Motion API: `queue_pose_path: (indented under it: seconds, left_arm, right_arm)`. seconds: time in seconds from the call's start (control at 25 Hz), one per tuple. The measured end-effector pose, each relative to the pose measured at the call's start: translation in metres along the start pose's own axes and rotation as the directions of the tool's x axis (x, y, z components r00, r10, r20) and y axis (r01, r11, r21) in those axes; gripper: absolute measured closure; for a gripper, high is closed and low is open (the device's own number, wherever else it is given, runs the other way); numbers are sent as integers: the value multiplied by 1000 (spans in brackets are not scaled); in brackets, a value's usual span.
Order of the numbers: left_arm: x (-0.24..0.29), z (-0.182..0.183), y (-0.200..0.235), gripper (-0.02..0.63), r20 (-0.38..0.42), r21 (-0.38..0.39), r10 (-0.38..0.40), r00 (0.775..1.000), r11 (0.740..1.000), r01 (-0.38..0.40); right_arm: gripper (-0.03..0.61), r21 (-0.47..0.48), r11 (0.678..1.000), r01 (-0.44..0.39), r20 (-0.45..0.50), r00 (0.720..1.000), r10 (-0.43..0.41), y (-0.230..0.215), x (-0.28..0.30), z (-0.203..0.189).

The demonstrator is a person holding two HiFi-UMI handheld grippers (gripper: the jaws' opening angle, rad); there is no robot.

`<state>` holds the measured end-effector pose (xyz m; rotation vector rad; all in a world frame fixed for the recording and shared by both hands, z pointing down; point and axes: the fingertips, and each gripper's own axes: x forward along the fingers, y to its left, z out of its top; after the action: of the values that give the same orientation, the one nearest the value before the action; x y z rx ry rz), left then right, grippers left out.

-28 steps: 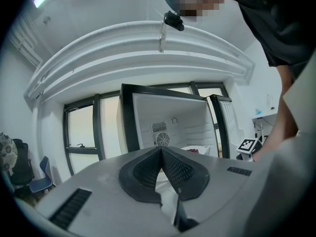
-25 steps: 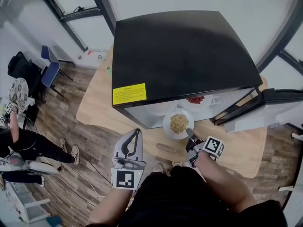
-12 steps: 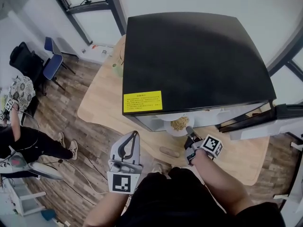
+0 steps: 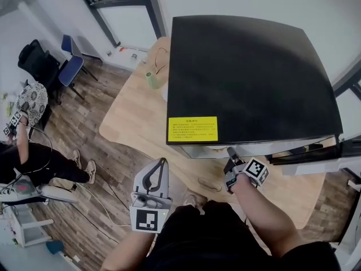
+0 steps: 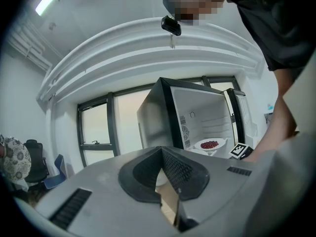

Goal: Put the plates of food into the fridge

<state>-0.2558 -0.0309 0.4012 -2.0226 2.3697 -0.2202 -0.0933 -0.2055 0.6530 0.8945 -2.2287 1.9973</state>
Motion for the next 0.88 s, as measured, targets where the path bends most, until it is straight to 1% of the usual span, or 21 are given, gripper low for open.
queue_pose_path:
  seconds: [0.24, 0.36, 0.48, 0.56, 0.64, 0.76, 0.8, 0.88]
  left_arm:
    - [-13, -10, 18, 611, -29, -1, 57, 998, 998, -57]
    - [-19, -10, 22, 610, -38, 7, 69, 997, 998, -69]
    - [-23, -11, 28, 609, -49, 16, 82, 995, 997, -81]
    - [-25, -10, 33, 609, -53, 13, 94, 994, 996, -94]
    - [-26, -9, 35, 609, -46, 18, 99, 994, 995, -98]
    - [-27, -11, 34, 610, -55, 16, 95, 994, 995, -94]
    - [-29, -12, 32, 609, -61, 17, 92, 994, 996, -91]
    - [-30, -11, 31, 610, -60, 23, 88, 994, 996, -86]
  right_arm:
    - [546, 6, 1000, 19, 4, 1000, -19, -5, 14, 1]
    - [546, 3, 1000, 27, 10, 1000, -27, -5, 20, 3]
    - [546, -61, 997, 43, 12, 999, -42, -2, 27, 6]
    - [546, -138, 988, 72, 5, 997, -72, 0, 30, 5]
    - [546, -244, 963, 117, 0, 993, -121, 0, 32, 5]
    - [517, -401, 893, 207, 26, 976, -214, -4, 32, 9]
    - [503, -435, 871, 230, 29, 970, -242, -7, 31, 9]
    - [449, -477, 840, 258, 22, 959, -282, -12, 30, 9]
